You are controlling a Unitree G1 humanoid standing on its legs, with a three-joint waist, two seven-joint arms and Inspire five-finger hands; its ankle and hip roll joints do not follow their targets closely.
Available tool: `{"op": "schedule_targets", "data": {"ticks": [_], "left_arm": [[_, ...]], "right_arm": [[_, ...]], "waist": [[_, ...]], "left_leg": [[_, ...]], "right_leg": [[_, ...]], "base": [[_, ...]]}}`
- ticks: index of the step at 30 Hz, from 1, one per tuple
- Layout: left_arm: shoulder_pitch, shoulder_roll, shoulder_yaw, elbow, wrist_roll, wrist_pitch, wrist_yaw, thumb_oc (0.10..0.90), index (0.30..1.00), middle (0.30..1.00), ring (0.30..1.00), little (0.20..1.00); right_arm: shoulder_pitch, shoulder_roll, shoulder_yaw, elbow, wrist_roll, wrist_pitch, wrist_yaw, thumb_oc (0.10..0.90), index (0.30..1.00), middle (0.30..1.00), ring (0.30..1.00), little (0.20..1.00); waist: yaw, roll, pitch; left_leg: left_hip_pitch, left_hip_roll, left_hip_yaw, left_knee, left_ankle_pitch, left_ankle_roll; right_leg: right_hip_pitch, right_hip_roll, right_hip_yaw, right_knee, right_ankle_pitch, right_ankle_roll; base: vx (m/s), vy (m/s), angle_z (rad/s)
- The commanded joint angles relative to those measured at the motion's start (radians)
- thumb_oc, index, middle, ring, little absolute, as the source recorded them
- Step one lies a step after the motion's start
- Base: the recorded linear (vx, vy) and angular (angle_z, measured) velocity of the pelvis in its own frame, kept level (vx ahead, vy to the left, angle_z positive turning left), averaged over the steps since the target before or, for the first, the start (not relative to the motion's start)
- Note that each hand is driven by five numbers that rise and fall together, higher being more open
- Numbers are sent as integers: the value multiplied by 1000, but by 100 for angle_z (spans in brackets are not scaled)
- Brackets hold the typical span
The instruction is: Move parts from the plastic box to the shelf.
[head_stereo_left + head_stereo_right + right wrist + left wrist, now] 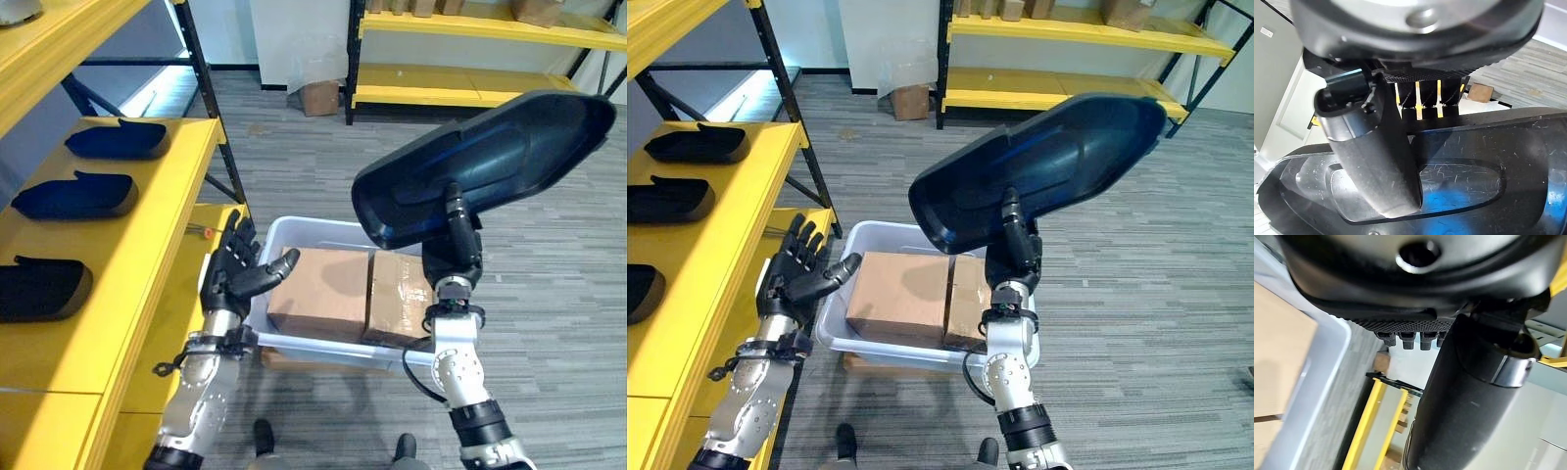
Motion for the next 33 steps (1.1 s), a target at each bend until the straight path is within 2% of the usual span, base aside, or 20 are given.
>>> {"op": "schedule_targets", "data": {"ticks": [1, 15, 33], "left_arm": [[-114, 7, 34, -60, 11, -138, 3, 900, 1000, 1000, 1000, 1000], [-276, -23, -89, 85, -3, -121, -3, 900, 1000, 1000, 1000, 1000], [-333, -62, -200, 93, -7, -105, -30, 900, 1000, 1000, 1000, 1000]], "right_arm": [[-97, 0, 2, -162, 1, -50, 131, 400, 300, 300, 300, 300], [-109, 5, 101, -127, 52, -25, 157, 400, 300, 300, 300, 300], [-119, 2, 131, -102, 47, -32, 147, 400, 300, 300, 300, 300]], "waist": [[0, -22, -124], [-28, -26, -130], [-41, -29, -132]], "left_leg": [[84, 66, 76, -6, -78, -26], [92, 66, 90, -9, -79, -27], [95, 65, 92, -8, -80, -24]], "right_leg": [[5, -55, -42, 81, -29, 28], [2, -53, -27, 78, -27, 26], [4, -51, -24, 76, -27, 25]], "base": [[1, 3, -4], [0, 0, 0], [0, 0, 0]]}}
